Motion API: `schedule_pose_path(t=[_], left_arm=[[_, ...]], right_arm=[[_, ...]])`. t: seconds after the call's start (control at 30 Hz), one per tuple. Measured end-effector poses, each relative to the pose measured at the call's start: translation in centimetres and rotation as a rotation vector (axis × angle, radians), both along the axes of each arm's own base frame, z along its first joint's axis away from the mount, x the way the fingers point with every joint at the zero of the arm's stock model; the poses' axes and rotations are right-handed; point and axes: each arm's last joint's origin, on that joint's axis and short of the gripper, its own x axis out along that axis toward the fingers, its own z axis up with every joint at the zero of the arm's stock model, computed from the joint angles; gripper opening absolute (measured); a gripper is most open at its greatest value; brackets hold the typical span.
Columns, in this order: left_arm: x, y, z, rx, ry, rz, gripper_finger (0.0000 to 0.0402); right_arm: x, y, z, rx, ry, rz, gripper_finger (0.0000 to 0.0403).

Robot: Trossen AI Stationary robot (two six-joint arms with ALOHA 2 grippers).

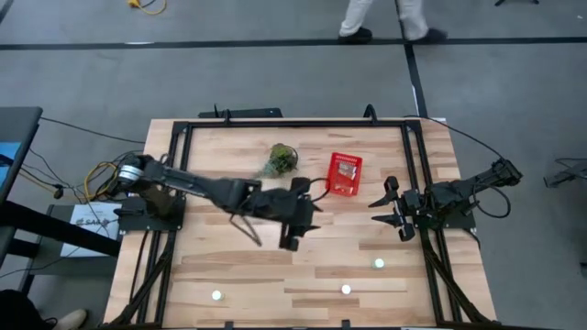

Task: Pick and place pill bottles into a basket
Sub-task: Put the yellow pill bottle into the red basket

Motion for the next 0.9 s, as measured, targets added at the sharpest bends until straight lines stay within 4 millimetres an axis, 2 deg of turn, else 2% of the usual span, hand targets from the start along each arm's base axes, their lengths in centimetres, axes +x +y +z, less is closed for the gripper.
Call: schedule_pose_path(t=[0.13, 0.33, 0.53, 0.73, 0.9], left_arm=[[-2.6, -1.4, 0.6, -0.023, -0.012, 0.04, 0.0185], [-7.9, -1.9, 1.2, -0.065, -0.073, 0.133, 0.0185], [-12.5, -2.2, -0.7, -0.193, -0.128, 0.013, 0.0185], [-17.0, -2.0, -3.5, -0.286, -0.096, -0.026, 0.0185], [-19.9, -2.5, -5.1, -0.357, -0.064, -0.063, 0.0185]], right_arm=[[0.0, 0.0, 0.0, -0.03, -0.005, 0.0, 0.0159], [0.0, 0.0, 0.0, -0.039, -0.007, 0.0, 0.0159], [0.0, 0.0, 0.0, -0.039, -0.006, 0.0, 0.0159], [0.0, 0.0, 0.0, -0.047, -0.007, 0.0, 0.0159], [0.0, 0.0, 0.0, -0.047, -0.007, 0.0, 0.0159]])
